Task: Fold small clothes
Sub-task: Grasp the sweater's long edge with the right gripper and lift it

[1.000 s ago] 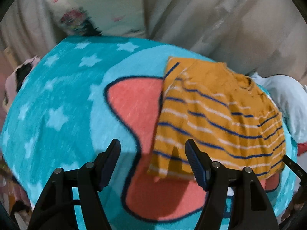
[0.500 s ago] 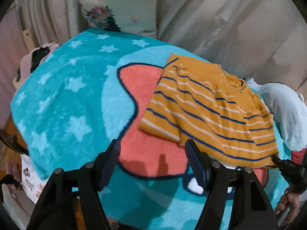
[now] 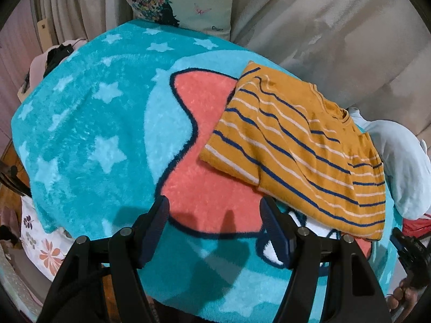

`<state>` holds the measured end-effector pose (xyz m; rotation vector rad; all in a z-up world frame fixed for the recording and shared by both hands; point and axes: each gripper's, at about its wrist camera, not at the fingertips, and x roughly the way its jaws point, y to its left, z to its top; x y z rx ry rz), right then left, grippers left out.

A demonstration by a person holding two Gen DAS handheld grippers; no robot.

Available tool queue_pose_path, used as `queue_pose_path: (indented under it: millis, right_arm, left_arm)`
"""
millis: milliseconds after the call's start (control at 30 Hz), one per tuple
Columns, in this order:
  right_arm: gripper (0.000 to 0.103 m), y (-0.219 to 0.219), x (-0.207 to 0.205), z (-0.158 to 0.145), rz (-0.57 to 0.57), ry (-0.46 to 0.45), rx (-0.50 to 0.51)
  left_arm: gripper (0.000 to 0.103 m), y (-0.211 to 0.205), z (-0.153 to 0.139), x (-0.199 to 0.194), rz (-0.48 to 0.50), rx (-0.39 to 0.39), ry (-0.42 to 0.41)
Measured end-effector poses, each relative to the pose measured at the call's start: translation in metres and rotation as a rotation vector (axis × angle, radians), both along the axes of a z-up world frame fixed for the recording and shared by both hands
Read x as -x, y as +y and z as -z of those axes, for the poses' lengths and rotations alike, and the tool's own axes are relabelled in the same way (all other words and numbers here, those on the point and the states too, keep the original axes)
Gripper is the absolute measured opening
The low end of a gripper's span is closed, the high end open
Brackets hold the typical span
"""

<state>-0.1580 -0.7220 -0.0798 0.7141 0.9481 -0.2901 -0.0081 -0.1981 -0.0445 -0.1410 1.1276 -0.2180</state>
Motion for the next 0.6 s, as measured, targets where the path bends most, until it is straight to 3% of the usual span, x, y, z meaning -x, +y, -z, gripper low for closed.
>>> queue_pose_path:
  millis: [133, 233, 400, 500, 600]
  right_arm:
    - [0.032, 0.018, -0.004, -0.023, -0.041, -0.028, 0.060]
    - [0.035, 0.049, -0.030, -0.030, -0.154, -0.032, 0.053]
    - [0.037, 0.119, -0.111, -0.034, -0.387, -0.001, 0.031]
    - [0.043, 0.163, -0.164, -0.033, -0.502, 0.000, -0.024]
    - [0.044, 0.214, -0.220, -0.024, -0.606, 0.027, -0.082]
  left_arm:
    - [0.069, 0.004, 0.007, -0.014, -0.012, 0.015, 0.009]
    - [0.069, 0.007, 0.014, -0.034, -0.016, 0.045, 0.018]
    - [0.069, 0.013, 0.031, -0.078, -0.007, 0.031, 0.005]
    - [0.069, 0.012, 0.041, -0.097, 0.008, 0.071, 0.036]
    - [0.069, 0.010, 0.051, -0.108, 0.036, 0.137, 0.078]
